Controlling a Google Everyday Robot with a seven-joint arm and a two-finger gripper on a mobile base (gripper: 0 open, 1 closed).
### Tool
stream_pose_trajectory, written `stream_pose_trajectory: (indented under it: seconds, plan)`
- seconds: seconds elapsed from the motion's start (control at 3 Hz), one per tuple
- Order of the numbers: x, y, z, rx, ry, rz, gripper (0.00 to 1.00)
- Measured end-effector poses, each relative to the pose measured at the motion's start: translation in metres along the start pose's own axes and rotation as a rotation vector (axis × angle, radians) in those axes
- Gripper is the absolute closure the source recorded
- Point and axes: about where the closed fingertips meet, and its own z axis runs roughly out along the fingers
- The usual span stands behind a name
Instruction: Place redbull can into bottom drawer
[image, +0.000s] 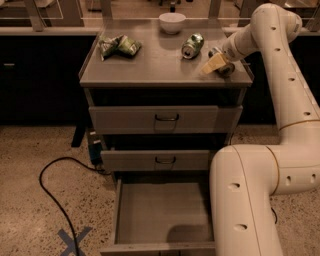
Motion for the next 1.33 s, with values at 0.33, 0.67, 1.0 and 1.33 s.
stream_pose_trajectory:
  seconds: [0.33, 0.67, 1.0, 1.33]
  plan:
    - [0.0001, 0.0002, 0.0003, 0.0, 0.0, 0.001, 0.18]
    - [0.0001, 0.0002, 0.0003, 0.0, 0.0, 0.001, 0.41]
    - [0.0001, 0.0002, 0.0003, 0.0, 0.0, 0.001, 0.64]
    - [0.0, 0.0003, 0.0004, -0.001, 0.0, 0.0, 0.89]
